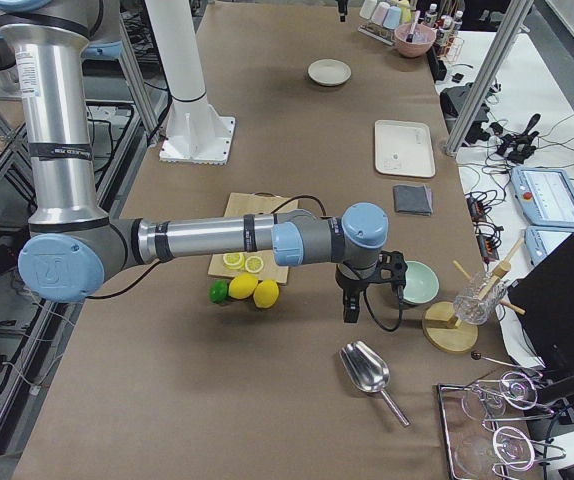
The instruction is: Place red cherry on plate
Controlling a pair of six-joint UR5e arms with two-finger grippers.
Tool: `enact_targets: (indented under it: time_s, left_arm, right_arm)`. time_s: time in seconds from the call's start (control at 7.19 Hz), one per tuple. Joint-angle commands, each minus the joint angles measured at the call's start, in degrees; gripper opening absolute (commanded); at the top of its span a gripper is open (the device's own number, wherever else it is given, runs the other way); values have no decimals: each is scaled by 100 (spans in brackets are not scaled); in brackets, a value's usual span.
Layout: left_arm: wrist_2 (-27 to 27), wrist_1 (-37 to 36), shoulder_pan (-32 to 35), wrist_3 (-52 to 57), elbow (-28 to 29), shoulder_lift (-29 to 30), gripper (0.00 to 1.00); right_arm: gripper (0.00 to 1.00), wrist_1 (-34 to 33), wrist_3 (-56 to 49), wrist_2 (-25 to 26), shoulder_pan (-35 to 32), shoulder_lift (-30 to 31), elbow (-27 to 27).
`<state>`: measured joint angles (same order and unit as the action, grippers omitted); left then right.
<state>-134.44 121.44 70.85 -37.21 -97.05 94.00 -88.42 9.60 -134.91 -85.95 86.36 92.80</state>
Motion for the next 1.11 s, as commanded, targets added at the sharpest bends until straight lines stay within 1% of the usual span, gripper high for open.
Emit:
enact_targets:
  time_s: [0.0, 0.14, 0.42, 0.56, 0.7, 0.83, 0.97]
  left_arm:
    - [932, 1911, -1015, -1529, 553, -179, 98]
    - [1155, 2205, -1290, -1639, 791, -189, 98]
    - [1700, 2304, -1581, -1605, 1213, -137, 98]
    - [1720, 2531, -1617, -1588, 1424, -119, 98]
    - [1720, 2603, -1618, -1518, 1452, -154, 97]
    - [1720, 2604, -1626, -1430, 1452, -189, 89]
    - [1676, 2604, -1627, -1429, 1452, -224, 50]
  right_arm:
    - [100, 0, 7, 9, 0, 4, -8]
    - [100, 0, 41, 17, 0, 4, -8]
    - [100, 0, 103, 0, 0, -14, 18]
    - [100, 0, 147, 0, 8, -23, 45]
    - [100, 9, 147, 0, 9, -23, 54]
    - [100, 9, 147, 9, 0, -40, 45]
    - [100, 9, 147, 9, 0, -40, 54]
